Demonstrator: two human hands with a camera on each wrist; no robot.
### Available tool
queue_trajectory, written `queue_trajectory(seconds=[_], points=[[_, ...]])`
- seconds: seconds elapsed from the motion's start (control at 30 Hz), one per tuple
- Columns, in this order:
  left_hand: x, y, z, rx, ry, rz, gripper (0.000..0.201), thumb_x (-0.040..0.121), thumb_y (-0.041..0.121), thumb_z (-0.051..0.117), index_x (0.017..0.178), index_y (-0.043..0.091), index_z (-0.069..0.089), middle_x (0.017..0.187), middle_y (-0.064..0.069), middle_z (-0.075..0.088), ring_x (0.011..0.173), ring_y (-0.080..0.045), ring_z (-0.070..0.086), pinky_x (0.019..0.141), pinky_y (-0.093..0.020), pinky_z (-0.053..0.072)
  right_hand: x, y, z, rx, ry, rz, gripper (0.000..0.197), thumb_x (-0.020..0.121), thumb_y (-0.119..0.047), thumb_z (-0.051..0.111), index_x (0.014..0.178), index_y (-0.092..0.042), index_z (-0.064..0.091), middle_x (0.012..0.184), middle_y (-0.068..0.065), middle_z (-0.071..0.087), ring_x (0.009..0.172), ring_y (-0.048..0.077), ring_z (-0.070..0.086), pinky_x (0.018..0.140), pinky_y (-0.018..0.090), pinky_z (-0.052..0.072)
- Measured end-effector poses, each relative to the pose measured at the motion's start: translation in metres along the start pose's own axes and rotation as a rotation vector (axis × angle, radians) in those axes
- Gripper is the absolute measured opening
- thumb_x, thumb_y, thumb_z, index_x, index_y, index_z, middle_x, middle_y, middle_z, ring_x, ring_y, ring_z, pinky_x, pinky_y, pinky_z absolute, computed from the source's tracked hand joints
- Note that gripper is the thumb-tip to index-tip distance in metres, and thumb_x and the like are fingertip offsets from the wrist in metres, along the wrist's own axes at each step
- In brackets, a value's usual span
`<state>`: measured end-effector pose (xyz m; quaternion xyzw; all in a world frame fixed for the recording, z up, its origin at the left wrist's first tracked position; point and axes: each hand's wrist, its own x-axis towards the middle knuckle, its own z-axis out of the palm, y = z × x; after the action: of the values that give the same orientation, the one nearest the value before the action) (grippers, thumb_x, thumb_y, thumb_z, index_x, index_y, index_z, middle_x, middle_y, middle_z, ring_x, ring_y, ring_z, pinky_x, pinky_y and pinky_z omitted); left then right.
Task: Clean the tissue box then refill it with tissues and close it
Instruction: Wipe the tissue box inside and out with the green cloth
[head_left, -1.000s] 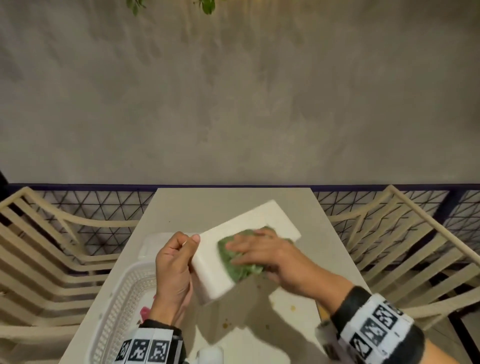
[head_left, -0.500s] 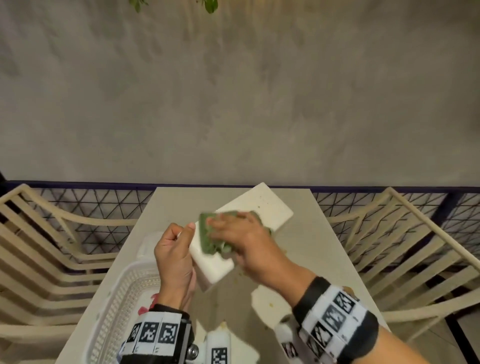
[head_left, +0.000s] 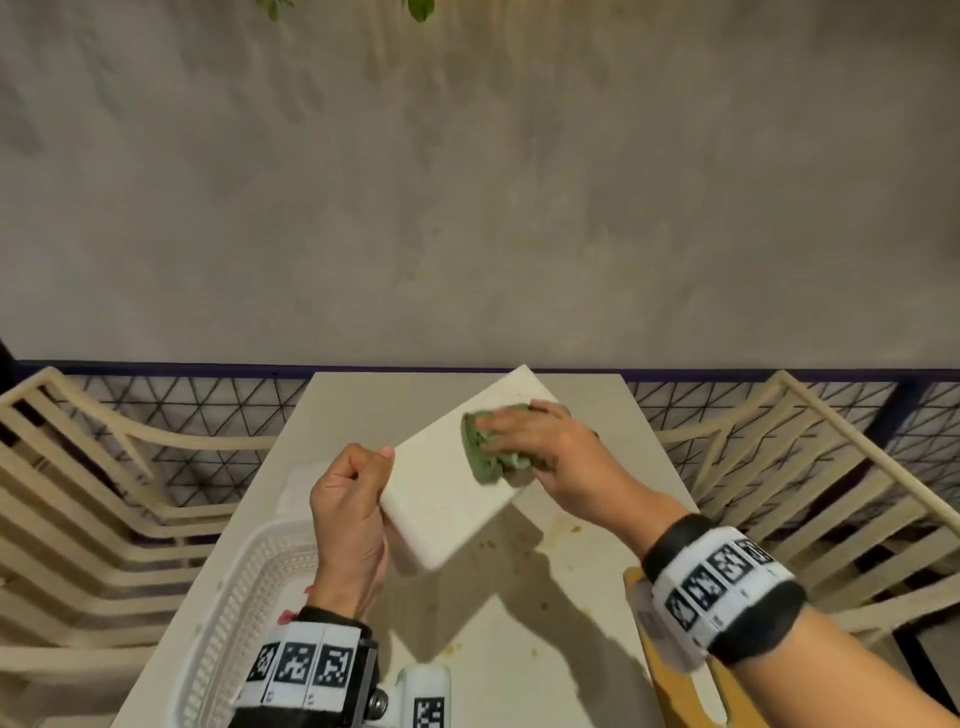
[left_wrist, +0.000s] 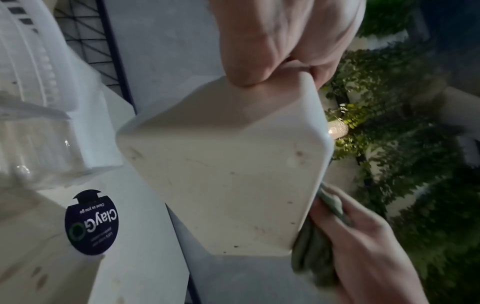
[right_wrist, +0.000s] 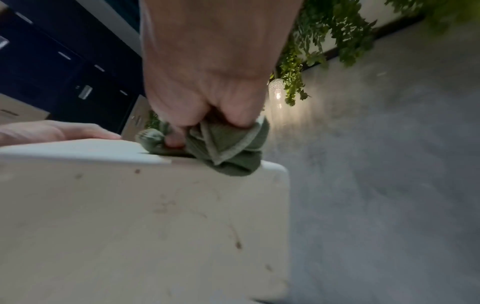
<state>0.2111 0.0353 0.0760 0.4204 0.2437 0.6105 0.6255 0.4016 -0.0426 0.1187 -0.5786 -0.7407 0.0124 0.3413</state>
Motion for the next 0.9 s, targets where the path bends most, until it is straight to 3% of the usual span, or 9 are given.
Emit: queue_trajectory(seconds=[0.07, 0.13, 0.23, 0.37, 0.53, 0.6, 0.67, 0.8, 0.9], points=[[-0.001, -0.003, 0.008, -0.015, 0.018, -0.009, 0.048, 0.087, -0.002, 0.051, 0.047, 0.021, 0.040, 0.053, 0.006, 0.043, 0.054, -0.006, 0.039, 0.051, -0.022, 0.035, 0.019, -0.021, 0.012, -0.041, 0.055, 0.059, 0.037, 0.071, -0.019, 0.053, 0.099, -0.007, 0.074, 0.117, 0.010, 0.067, 0.113, 0.024, 0.059, 0.101, 0.030, 0.025], [0.002, -0.004, 0.007, -0.075, 0.036, -0.030, 0.046, 0.087, -0.002, 0.052, 0.048, 0.020, 0.041, 0.050, 0.005, 0.047, 0.048, -0.006, 0.043, 0.046, -0.019, 0.040, 0.015, -0.044, 0.036, -0.044, 0.003, -0.073, 0.038, 0.071, -0.018, 0.050, 0.100, -0.009, 0.073, 0.115, 0.009, 0.068, 0.112, 0.024, 0.059, 0.094, 0.024, 0.025], [0.002, -0.004, 0.002, -0.063, 0.023, -0.024, 0.047, 0.087, -0.003, 0.051, 0.047, 0.020, 0.042, 0.051, 0.005, 0.045, 0.050, -0.007, 0.042, 0.051, -0.024, 0.038, -0.007, -0.030, 0.027, -0.030, -0.039, -0.183, 0.037, 0.064, 0.000, 0.063, 0.098, -0.010, 0.073, 0.117, 0.005, 0.068, 0.116, 0.014, 0.052, 0.101, 0.032, 0.027], [-0.001, -0.005, 0.006, 0.003, 0.038, 0.002, 0.048, 0.087, -0.002, 0.051, 0.046, 0.021, 0.041, 0.055, 0.005, 0.044, 0.056, -0.007, 0.040, 0.053, -0.023, 0.034, 0.017, -0.019, 0.016, -0.013, 0.109, 0.159, 0.043, 0.066, -0.020, 0.049, 0.099, -0.008, 0.074, 0.118, 0.006, 0.067, 0.115, 0.019, 0.058, 0.103, 0.042, 0.031], [0.009, 0.010, -0.003, 0.048, 0.015, 0.048, 0.048, 0.086, -0.002, 0.052, 0.045, 0.019, 0.041, 0.047, 0.009, 0.043, 0.049, -0.007, 0.037, 0.048, -0.020, 0.034, -0.012, -0.033, 0.048, 0.084, 0.030, -0.107, 0.042, 0.073, -0.012, 0.046, 0.107, -0.014, 0.070, 0.128, -0.002, 0.060, 0.126, 0.009, 0.045, 0.106, 0.029, 0.022], [0.003, 0.013, -0.005, 0.169, -0.056, 0.077, 0.049, 0.087, -0.003, 0.052, 0.046, 0.019, 0.037, 0.046, 0.010, 0.034, 0.049, -0.007, 0.029, 0.047, -0.020, 0.027, -0.010, -0.003, 0.036, 0.094, 0.082, -0.003, 0.042, 0.073, 0.000, 0.056, 0.109, -0.015, 0.069, 0.130, -0.007, 0.055, 0.127, -0.004, 0.038, 0.110, 0.037, 0.022], [-0.001, 0.015, -0.006, 0.201, -0.080, 0.076, 0.050, 0.086, -0.005, 0.051, 0.046, 0.020, 0.035, 0.045, 0.011, 0.032, 0.048, -0.006, 0.027, 0.046, -0.019, 0.025, 0.004, 0.013, 0.016, 0.076, 0.113, 0.156, 0.045, 0.077, 0.002, 0.065, 0.118, -0.016, 0.065, 0.136, -0.004, 0.051, 0.126, -0.002, 0.036, 0.113, 0.047, 0.020], [0.003, 0.025, -0.012, 0.156, -0.085, 0.057, 0.052, 0.087, -0.005, 0.049, 0.043, 0.021, 0.036, 0.044, 0.010, 0.032, 0.046, -0.005, 0.028, 0.046, -0.018, 0.027, 0.036, 0.008, -0.015, -0.098, -0.194, 0.116, 0.049, 0.088, -0.009, 0.061, 0.134, -0.019, 0.048, 0.139, 0.003, 0.048, 0.128, 0.014, 0.038, 0.106, 0.028, 0.025], [-0.001, 0.021, -0.019, 0.157, -0.099, -0.004, 0.049, 0.087, -0.001, 0.052, 0.044, 0.018, 0.037, 0.045, 0.007, 0.036, 0.046, -0.007, 0.032, 0.047, -0.018, 0.031, 0.041, 0.004, -0.022, -0.234, -0.368, 0.093, 0.037, 0.088, -0.013, 0.061, 0.125, -0.017, 0.053, 0.119, 0.006, 0.056, 0.112, 0.023, 0.047, 0.091, 0.030, 0.036]])
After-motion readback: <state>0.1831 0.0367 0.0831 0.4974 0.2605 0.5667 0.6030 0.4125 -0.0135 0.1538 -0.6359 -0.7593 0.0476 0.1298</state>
